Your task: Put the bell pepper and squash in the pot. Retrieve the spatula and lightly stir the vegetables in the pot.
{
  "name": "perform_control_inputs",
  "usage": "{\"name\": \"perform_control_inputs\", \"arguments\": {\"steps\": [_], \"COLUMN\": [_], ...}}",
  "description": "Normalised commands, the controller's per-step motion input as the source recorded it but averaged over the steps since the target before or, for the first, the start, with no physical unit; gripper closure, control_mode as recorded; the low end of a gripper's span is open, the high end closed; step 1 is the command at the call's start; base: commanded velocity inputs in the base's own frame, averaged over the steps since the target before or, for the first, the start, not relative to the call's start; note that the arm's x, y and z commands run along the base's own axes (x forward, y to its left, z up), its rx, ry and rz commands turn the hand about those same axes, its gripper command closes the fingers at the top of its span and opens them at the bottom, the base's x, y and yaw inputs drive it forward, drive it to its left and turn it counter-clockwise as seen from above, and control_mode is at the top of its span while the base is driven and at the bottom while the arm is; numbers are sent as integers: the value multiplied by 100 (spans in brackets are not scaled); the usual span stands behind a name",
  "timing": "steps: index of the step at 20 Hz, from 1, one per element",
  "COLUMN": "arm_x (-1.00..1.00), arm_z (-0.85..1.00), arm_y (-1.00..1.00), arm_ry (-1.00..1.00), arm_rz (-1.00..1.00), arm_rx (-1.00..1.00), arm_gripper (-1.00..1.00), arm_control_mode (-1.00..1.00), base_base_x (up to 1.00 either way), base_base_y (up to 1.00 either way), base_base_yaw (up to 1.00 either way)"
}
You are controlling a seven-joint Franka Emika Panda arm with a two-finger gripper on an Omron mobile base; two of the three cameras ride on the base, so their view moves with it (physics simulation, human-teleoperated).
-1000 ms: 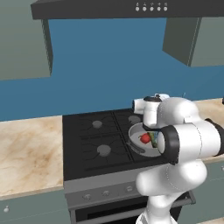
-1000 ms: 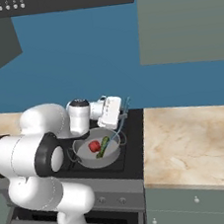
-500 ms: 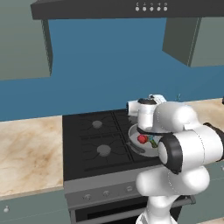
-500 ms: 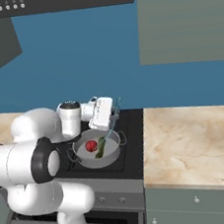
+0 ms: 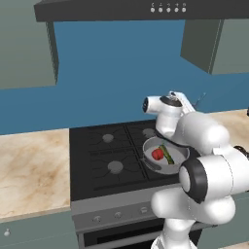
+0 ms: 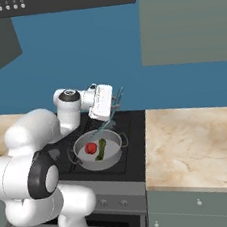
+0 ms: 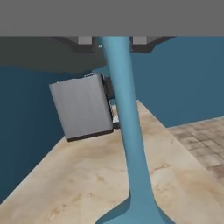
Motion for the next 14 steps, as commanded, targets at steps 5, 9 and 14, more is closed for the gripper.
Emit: {"name": "perform_control_inputs", "arguments": {"steps": [5, 9, 14], "arm_x": [-8, -8, 0], "arm_z": [-22, -67, -55], "arm_y": [-61, -5, 0], "arm_ry": [0, 0, 0], "arm_rz": [1, 2, 0], "arm_rx": [1, -2, -4], "arm_gripper": [100, 100, 100], "arm_control_mode": [-100, -100, -100], "base_base_x": [0, 0, 0], "base_base_y": [0, 0, 0], "base_base_yaw": [0, 0, 0]}}
